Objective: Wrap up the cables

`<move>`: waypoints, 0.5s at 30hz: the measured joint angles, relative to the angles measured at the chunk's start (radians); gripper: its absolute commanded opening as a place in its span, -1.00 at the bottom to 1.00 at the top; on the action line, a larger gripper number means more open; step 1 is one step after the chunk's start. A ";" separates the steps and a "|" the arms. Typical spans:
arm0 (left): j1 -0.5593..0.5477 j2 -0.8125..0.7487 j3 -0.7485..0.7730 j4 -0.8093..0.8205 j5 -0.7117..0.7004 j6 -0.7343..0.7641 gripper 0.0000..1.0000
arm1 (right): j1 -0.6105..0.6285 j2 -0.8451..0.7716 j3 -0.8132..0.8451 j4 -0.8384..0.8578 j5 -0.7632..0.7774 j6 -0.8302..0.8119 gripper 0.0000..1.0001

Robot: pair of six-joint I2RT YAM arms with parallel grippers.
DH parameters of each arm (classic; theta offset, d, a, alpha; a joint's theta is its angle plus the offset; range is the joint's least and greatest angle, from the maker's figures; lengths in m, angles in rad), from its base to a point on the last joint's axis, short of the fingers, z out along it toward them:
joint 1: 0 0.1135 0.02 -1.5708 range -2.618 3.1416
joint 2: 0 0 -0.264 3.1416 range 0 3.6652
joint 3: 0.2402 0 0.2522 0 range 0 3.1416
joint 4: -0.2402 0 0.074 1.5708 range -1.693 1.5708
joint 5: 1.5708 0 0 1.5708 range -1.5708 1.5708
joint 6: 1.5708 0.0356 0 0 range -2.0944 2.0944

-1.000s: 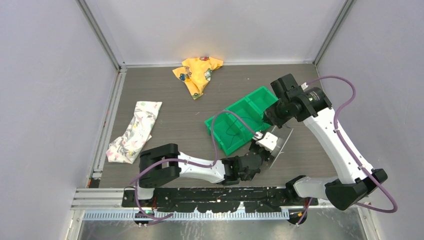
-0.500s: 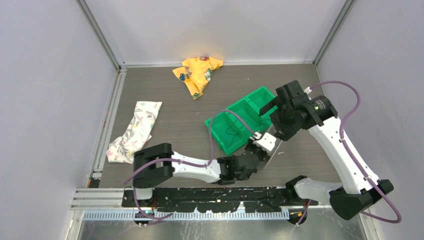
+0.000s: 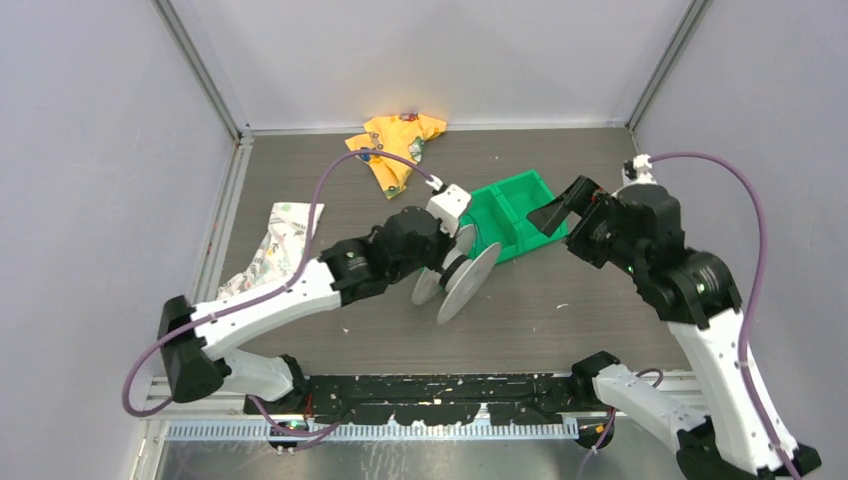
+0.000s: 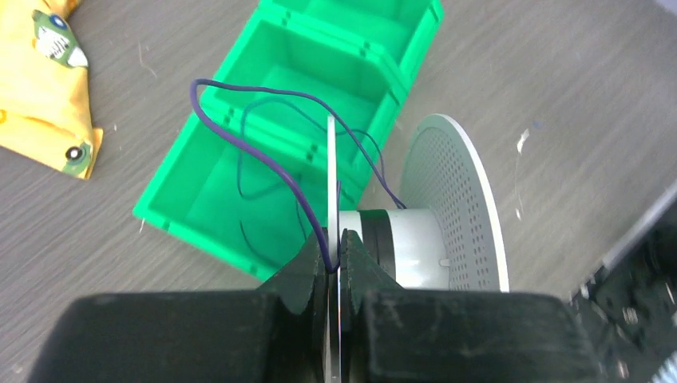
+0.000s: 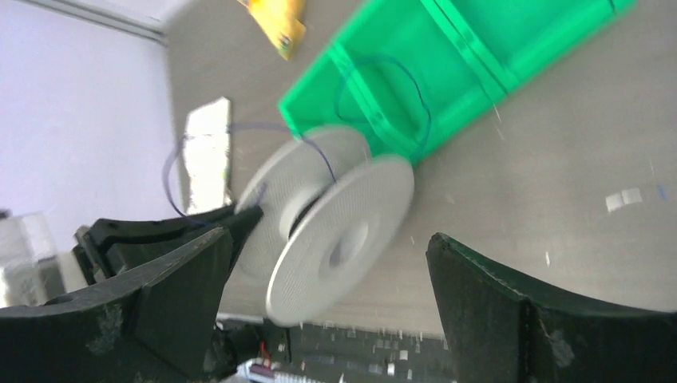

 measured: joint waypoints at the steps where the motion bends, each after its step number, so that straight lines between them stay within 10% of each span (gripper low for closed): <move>1: 0.012 -0.017 0.021 -0.061 0.028 0.012 -0.99 | 0.000 -0.033 -0.022 0.052 -0.001 -0.032 0.91; 8: 0.158 -0.158 0.196 -0.491 0.296 0.083 -0.99 | 0.000 -0.266 -0.369 0.497 -0.007 -0.238 0.83; 15: 0.236 -0.240 0.447 -0.794 0.502 0.168 -0.99 | -0.001 -0.071 -0.476 0.822 -0.260 -0.333 0.68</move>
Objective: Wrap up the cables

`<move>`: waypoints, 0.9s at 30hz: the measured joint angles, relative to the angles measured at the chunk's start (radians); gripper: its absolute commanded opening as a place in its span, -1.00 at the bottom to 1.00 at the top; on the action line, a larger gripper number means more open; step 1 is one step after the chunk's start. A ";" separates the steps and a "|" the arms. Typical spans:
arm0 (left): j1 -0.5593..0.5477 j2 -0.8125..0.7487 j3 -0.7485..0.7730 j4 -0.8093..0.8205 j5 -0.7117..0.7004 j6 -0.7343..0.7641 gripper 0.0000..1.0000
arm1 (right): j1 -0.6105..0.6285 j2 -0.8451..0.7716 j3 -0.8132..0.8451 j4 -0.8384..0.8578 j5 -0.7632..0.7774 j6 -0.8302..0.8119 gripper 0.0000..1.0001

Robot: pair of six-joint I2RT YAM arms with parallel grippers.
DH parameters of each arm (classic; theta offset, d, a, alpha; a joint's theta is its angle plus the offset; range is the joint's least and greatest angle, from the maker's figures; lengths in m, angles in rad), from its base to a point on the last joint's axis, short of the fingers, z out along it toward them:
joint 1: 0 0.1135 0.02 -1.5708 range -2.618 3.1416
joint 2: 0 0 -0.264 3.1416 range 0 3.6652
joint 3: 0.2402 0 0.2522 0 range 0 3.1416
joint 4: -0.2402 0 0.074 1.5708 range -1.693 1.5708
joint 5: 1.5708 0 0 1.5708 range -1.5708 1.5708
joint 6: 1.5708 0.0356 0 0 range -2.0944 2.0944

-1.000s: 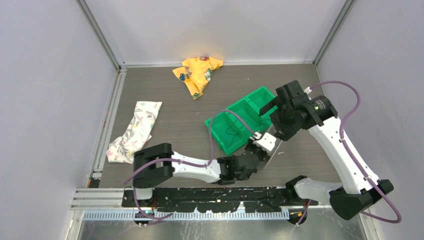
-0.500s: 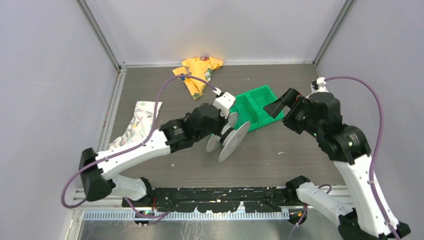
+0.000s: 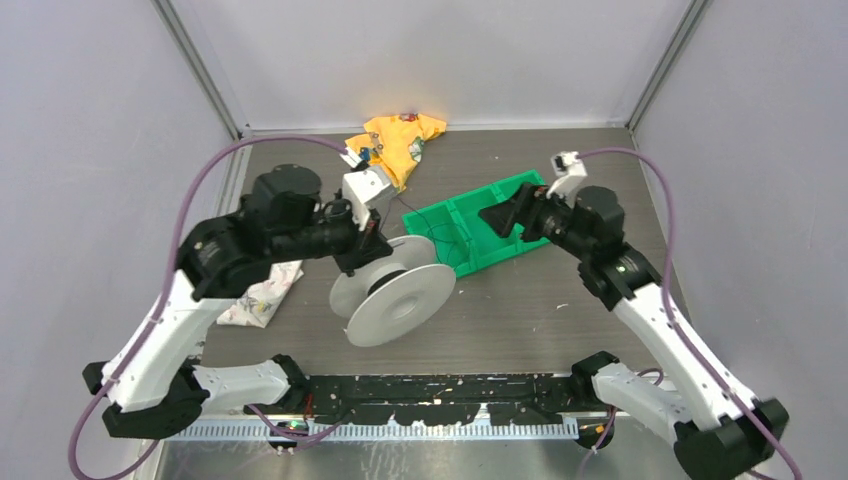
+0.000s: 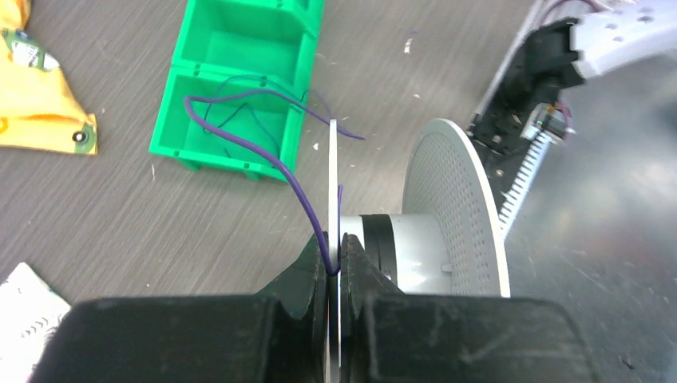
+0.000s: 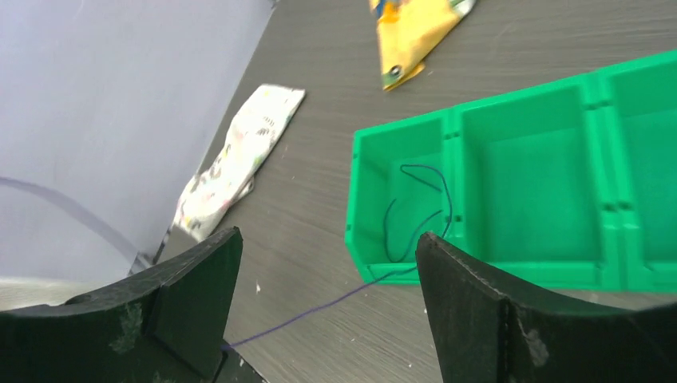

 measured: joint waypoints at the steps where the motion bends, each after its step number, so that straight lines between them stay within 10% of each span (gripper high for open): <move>1: 0.003 0.002 0.048 -0.043 0.027 0.010 -0.99 | 0.001 0.040 -0.019 0.056 -0.046 -0.006 0.68; 19: 0.010 0.032 0.397 -0.327 0.114 0.035 -0.99 | 0.095 0.143 -0.100 0.369 -0.507 -0.213 0.90; 27: 0.010 0.040 0.428 -0.333 0.101 0.011 -0.99 | 0.275 0.029 -0.129 0.306 -0.418 -0.376 0.88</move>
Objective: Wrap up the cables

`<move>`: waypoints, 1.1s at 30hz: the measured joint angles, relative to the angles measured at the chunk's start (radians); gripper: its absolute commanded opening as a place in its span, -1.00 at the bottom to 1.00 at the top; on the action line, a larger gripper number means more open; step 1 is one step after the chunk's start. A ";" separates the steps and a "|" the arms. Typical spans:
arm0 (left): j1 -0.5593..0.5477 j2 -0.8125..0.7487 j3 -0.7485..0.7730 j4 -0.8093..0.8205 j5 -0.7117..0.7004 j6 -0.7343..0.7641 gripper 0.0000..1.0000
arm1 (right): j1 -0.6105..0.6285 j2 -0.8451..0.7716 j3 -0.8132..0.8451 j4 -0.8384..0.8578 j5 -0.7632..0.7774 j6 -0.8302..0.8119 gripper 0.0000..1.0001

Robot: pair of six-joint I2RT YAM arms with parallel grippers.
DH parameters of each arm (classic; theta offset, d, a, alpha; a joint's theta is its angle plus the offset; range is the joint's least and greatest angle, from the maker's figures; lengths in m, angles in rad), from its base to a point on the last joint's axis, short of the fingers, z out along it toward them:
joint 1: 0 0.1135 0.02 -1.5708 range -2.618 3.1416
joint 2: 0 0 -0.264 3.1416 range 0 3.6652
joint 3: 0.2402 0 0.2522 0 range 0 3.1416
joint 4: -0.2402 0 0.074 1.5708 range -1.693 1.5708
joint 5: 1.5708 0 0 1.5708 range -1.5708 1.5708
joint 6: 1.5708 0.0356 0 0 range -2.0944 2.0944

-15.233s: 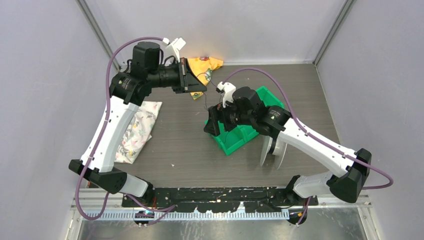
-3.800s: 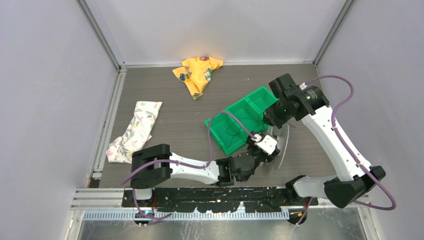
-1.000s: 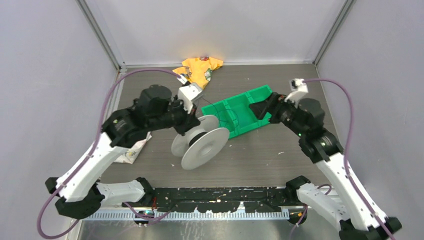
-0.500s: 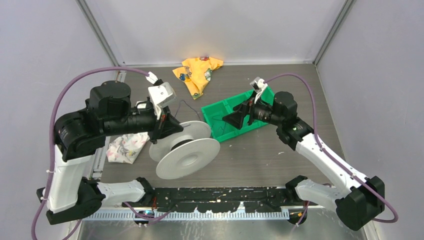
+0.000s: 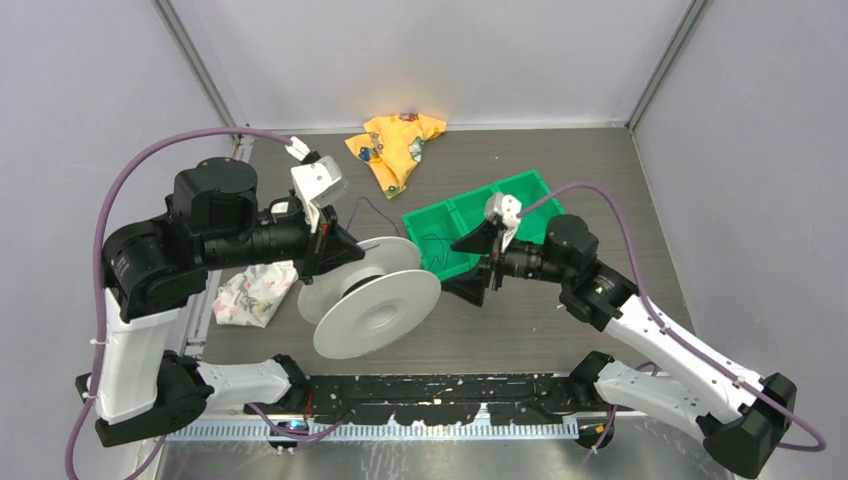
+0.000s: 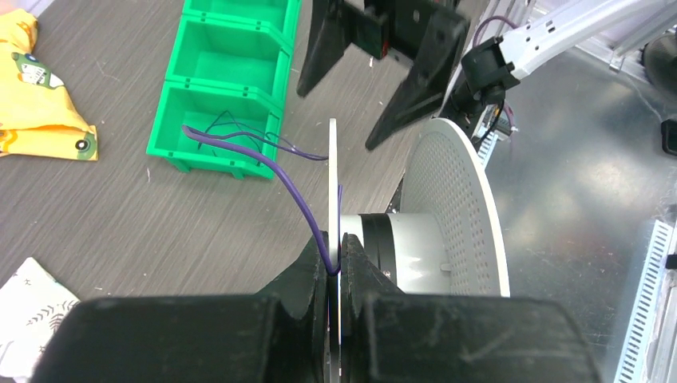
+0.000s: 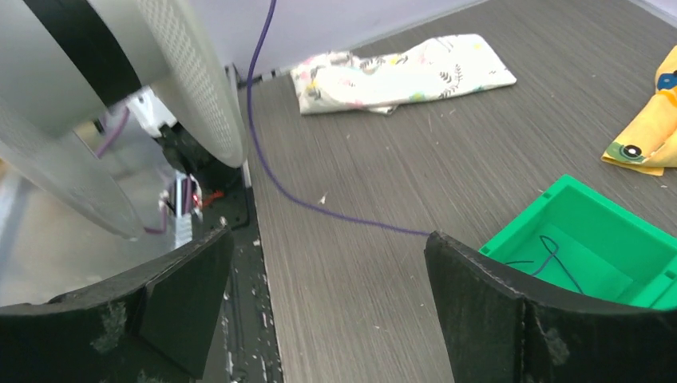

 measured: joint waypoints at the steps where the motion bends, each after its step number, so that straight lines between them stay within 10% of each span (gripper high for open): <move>1: 0.000 0.001 0.007 0.000 0.000 -0.006 -0.99 | 0.034 0.005 0.000 -0.016 0.027 -0.036 0.89; 13: 0.001 0.039 0.077 0.001 0.018 -0.045 -0.99 | 0.178 0.191 -0.007 0.077 0.197 -0.264 0.92; 15: 0.001 0.039 0.077 0.001 0.019 -0.048 -0.99 | 0.188 0.232 -0.025 0.164 0.211 -0.271 0.60; 20: 0.001 0.039 0.077 0.009 0.019 -0.065 -1.00 | 0.196 0.338 -0.074 0.386 0.271 -0.259 -0.95; 33: 0.001 0.000 0.056 0.040 -0.058 -0.065 -0.99 | 0.197 0.073 -0.207 0.378 0.573 -0.209 -0.99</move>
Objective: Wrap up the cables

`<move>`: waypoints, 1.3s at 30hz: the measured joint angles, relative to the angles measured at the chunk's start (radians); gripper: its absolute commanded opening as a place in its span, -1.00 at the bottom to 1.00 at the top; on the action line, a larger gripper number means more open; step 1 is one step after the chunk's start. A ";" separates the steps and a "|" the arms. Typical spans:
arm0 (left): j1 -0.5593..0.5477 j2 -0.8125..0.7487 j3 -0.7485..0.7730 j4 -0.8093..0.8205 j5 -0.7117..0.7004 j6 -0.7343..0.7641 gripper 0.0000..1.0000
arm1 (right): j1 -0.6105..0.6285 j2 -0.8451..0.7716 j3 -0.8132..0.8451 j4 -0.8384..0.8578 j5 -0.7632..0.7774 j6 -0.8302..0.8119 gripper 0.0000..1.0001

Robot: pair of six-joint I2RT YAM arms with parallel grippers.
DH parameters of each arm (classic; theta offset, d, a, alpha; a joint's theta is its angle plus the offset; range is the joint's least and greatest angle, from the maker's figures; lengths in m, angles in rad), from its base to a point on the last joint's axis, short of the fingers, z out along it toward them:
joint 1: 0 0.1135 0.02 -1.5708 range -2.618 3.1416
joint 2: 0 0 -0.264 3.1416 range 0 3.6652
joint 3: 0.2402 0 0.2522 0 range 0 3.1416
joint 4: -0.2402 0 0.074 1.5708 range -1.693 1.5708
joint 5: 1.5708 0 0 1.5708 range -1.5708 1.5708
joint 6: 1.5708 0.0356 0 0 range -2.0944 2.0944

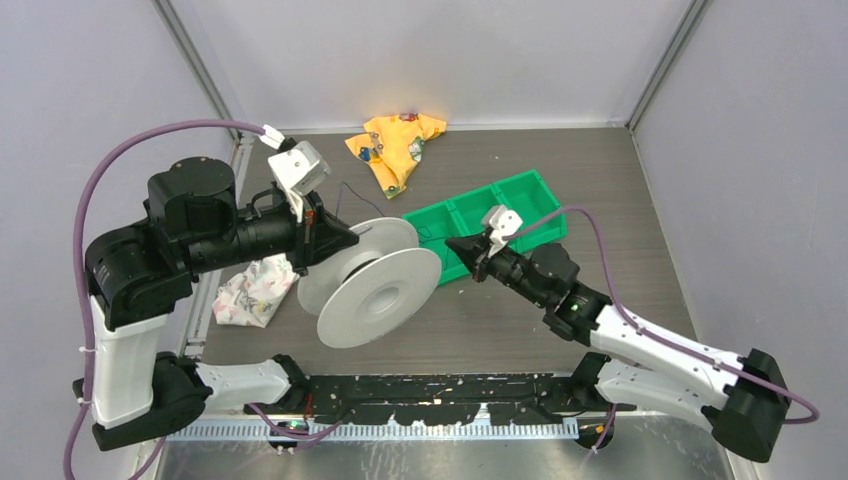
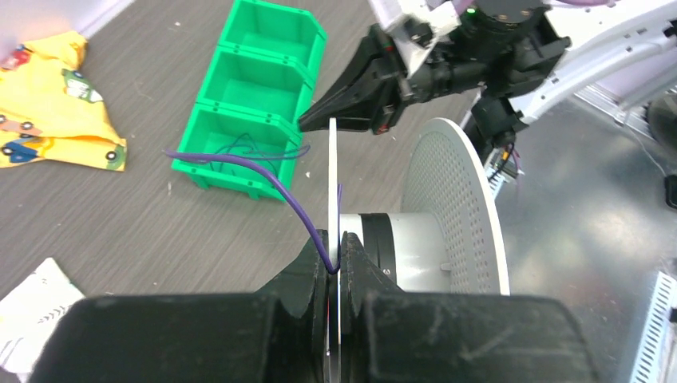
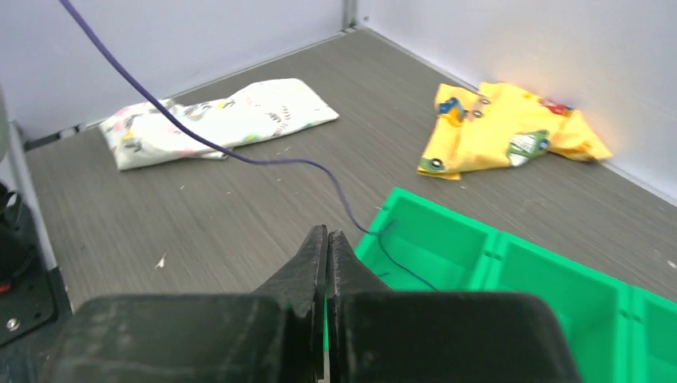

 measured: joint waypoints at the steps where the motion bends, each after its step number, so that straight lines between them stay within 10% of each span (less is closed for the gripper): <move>1: 0.000 -0.005 -0.004 0.005 -0.013 0.000 -0.99 | 0.000 -0.024 0.000 -0.019 0.023 0.005 -0.99; 12: 0.000 -0.072 -0.077 0.074 -0.105 0.000 -0.99 | 0.000 -0.126 0.028 -0.459 0.331 0.227 -0.93; 15: 0.000 -0.066 -0.075 0.072 -0.104 0.000 -0.99 | 0.000 -0.138 0.028 -0.492 0.316 0.243 0.09; 30: 0.000 -0.024 -0.020 0.065 -0.088 -0.004 -0.99 | 0.000 0.384 0.061 0.101 0.129 -0.057 0.62; 39: 0.000 -0.027 -0.006 0.065 -0.084 -0.021 -0.99 | -0.027 0.751 0.209 0.389 0.166 -0.130 0.52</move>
